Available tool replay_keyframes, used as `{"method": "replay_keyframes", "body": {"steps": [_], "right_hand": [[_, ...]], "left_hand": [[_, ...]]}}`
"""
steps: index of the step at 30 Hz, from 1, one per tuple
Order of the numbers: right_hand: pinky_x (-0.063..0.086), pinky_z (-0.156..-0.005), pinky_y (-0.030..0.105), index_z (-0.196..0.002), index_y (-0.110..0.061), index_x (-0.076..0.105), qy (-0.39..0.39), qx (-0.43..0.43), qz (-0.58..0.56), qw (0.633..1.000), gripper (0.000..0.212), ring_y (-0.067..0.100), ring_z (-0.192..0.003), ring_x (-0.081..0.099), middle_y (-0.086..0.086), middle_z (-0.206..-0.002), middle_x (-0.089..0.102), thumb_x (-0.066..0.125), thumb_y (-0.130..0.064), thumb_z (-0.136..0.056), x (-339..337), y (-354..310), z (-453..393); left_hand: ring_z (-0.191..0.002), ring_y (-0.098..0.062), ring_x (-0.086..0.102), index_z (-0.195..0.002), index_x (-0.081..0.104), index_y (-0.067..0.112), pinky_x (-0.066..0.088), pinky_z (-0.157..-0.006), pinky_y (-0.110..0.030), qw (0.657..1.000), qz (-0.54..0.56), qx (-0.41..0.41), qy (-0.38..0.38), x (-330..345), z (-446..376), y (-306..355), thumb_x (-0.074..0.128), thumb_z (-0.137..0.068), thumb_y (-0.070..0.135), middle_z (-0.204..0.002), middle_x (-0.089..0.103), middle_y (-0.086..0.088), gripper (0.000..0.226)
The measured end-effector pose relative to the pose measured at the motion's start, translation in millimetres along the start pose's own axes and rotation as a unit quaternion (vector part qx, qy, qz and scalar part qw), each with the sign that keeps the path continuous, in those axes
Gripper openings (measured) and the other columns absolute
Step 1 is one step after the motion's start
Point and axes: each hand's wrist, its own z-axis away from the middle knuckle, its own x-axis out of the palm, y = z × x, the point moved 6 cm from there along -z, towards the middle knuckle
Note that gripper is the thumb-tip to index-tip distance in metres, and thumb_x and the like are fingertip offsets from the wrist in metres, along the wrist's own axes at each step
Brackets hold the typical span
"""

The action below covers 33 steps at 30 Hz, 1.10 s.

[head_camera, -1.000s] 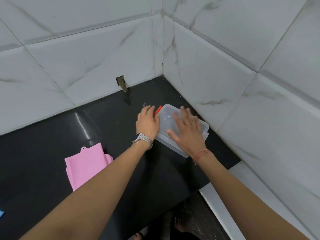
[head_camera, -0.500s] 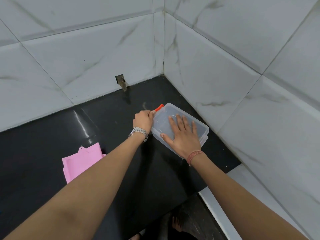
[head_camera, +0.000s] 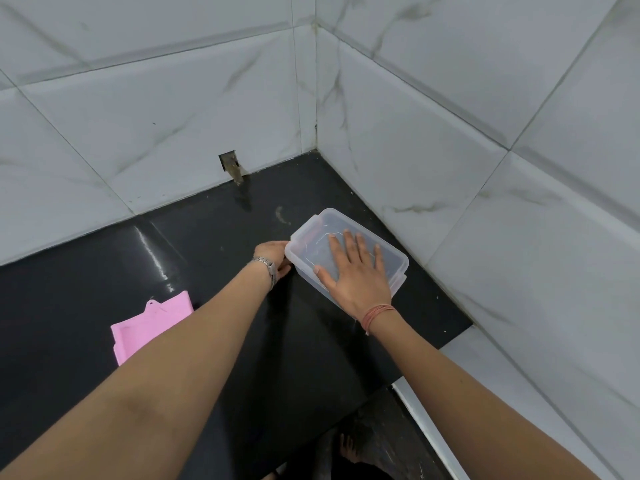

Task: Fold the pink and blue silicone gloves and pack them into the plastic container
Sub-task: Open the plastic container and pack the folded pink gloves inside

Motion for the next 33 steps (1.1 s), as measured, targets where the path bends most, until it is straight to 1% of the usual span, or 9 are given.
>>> {"method": "replay_keyframes", "body": {"steps": [2, 4, 6, 9, 12, 14, 17, 22, 33], "right_hand": [[0.004, -0.120, 0.046, -0.153, -0.023, 0.020, 0.017, -0.008, -0.045, 0.999, 0.060, 0.025, -0.149, 0.014, 0.005, -0.161, 0.020, 0.021, -0.051, -0.100, -7.3, -0.3, 0.4], [0.015, -0.120, 0.039, -0.144, -0.021, 0.040, 0.058, 0.003, -0.244, 0.968, 0.044, 0.018, -0.144, 0.028, 0.000, -0.155, 0.035, 0.034, -0.031, -0.102, -22.0, 7.0, 4.6], [0.031, -0.113, 0.022, -0.133, -0.024, 0.053, 0.128, 0.045, -0.463, 0.876, 0.038, 0.005, -0.134, 0.040, -0.011, -0.145, 0.046, 0.041, -0.019, -0.098, -35.8, 27.7, 15.9], [0.040, -0.095, 0.005, -0.125, -0.036, 0.056, 0.236, 0.175, -0.576, 0.763, 0.037, -0.011, -0.120, 0.048, -0.019, -0.132, 0.054, 0.042, -0.019, -0.095, -32.5, 68.2, 44.9], [0.043, -0.106, 0.028, -0.132, -0.024, 0.053, 0.241, 0.333, -0.635, 0.654, 0.039, 0.004, -0.122, 0.052, -0.007, -0.134, 0.055, 0.040, -0.008, -0.098, 6.7, 95.4, 70.4], [0.046, -0.103, 0.040, -0.135, -0.019, 0.048, 0.166, 0.373, -0.672, 0.617, 0.043, 0.021, -0.123, 0.054, 0.004, -0.137, 0.054, 0.041, -0.002, -0.096, 32.4, 95.6, 79.5], [0.054, -0.092, 0.042, -0.134, -0.018, 0.046, 0.109, 0.348, -0.711, 0.601, 0.041, 0.025, -0.112, 0.063, 0.007, -0.127, 0.061, 0.052, -0.008, -0.095, 45.6, 90.0, 84.7], [0.058, -0.068, 0.024, -0.126, -0.020, 0.051, 0.090, 0.305, -0.727, 0.609, 0.047, 0.011, -0.091, 0.072, 0.004, -0.110, 0.068, 0.071, -0.013, -0.085, 43.2, 81.1, 78.9], [0.059, -0.065, 0.025, -0.124, -0.021, 0.051, 0.095, 0.312, -0.695, 0.641, 0.046, 0.019, -0.091, 0.070, 0.006, -0.103, 0.067, 0.071, -0.009, -0.085, 32.9, 76.6, 69.3]], "left_hand": [[-0.090, -0.021, 0.061, -0.103, 0.069, 0.012, 0.052, -0.080, -0.030, 0.989, -0.053, 0.092, 0.104, -10.4, 3.1, 3.8, 0.054, -0.086, 0.008, -0.111, 0.066, -0.013, 0.022], [-0.109, -0.021, 0.054, -0.109, 0.063, 0.015, 0.045, -0.097, -0.034, 0.949, -0.124, 0.240, 0.165, -11.2, 24.4, 16.7, 0.049, -0.091, 0.008, -0.122, 0.057, -0.008, 0.023], [-0.112, -0.013, 0.047, -0.108, 0.060, 0.021, 0.040, -0.098, -0.034, 0.872, -0.202, 0.417, 0.156, 1.3, 62.1, 27.5, 0.049, -0.091, 0.009, -0.120, 0.054, 0.000, 0.024], [-0.110, -0.010, 0.046, -0.106, 0.058, 0.025, 0.034, -0.091, -0.030, 0.714, -0.310, 0.625, 0.052, 33.6, 118.7, 13.1, 0.051, -0.088, 0.016, -0.116, 0.056, 0.005, 0.021], [-0.112, -0.016, 0.052, -0.107, 0.061, 0.024, 0.038, -0.094, -0.033, 0.601, -0.422, 0.676, -0.050, 62.5, 149.5, -25.0, 0.055, -0.088, 0.036, -0.115, 0.060, 0.004, 0.024], [-0.113, -0.017, 0.051, -0.112, 0.060, 0.025, 0.038, -0.094, -0.033, 0.564, -0.492, 0.661, -0.054, 74.4, 153.3, -42.1, 0.059, -0.083, 0.050, -0.117, 0.059, 0.004, 0.038], [-0.111, -0.020, 0.054, -0.111, 0.060, 0.022, 0.042, -0.093, -0.034, 0.555, -0.511, 0.654, -0.049, 78.7, 155.3, -47.7, 0.067, -0.078, 0.050, -0.118, 0.060, 0.001, 0.044], [-0.105, -0.023, 0.058, -0.100, 0.062, 0.015, 0.048, -0.089, -0.035, 0.533, -0.531, 0.658, -0.022, 81.8, 159.8, -43.6, 0.068, -0.081, 0.043, -0.114, 0.063, -0.003, 0.034], [-0.101, -0.024, 0.057, -0.100, 0.062, 0.008, 0.047, -0.090, -0.034, 0.607, -0.462, 0.647, -0.007, 74.9, 171.1, -28.7, 0.069, -0.083, 0.034, -0.114, 0.061, -0.006, 0.032]]}}
